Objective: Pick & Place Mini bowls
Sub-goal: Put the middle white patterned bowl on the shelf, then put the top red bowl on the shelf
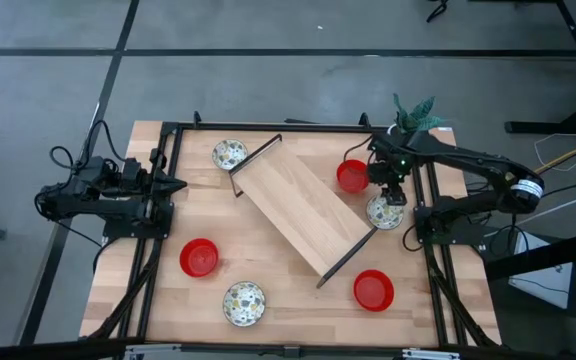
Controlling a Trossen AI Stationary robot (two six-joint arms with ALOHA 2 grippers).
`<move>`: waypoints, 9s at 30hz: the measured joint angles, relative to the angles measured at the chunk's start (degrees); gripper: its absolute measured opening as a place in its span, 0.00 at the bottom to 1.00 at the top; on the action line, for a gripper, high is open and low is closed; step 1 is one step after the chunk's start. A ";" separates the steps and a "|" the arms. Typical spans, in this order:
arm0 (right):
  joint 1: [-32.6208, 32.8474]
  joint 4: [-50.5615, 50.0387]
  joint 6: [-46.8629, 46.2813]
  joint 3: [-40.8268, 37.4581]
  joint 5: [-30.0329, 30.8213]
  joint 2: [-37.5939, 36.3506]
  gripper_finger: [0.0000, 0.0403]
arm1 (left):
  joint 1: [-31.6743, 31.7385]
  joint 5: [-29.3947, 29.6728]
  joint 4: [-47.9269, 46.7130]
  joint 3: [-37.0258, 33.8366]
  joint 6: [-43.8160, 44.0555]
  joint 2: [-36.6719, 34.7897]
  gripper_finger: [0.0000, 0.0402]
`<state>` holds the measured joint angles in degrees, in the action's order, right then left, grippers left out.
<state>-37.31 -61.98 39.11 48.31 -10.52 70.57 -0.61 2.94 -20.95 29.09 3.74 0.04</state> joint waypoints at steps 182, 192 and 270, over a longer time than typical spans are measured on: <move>28.14 -18.98 -26.69 52.24 -12.07 23.42 0.02 | 0.01 0.00 -0.01 0.01 0.01 0.01 0.01; 30.87 -18.45 -25.34 52.24 -12.07 27.77 0.02 | 0.00 0.00 0.00 0.01 0.01 0.01 0.01; 30.57 -18.44 -26.74 58.21 -7.00 25.00 0.48 | -0.01 0.00 -0.02 -0.01 0.01 0.00 0.01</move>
<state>-6.74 -80.41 12.37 106.53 -17.52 95.57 -0.62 2.94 -20.98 29.08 3.75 0.03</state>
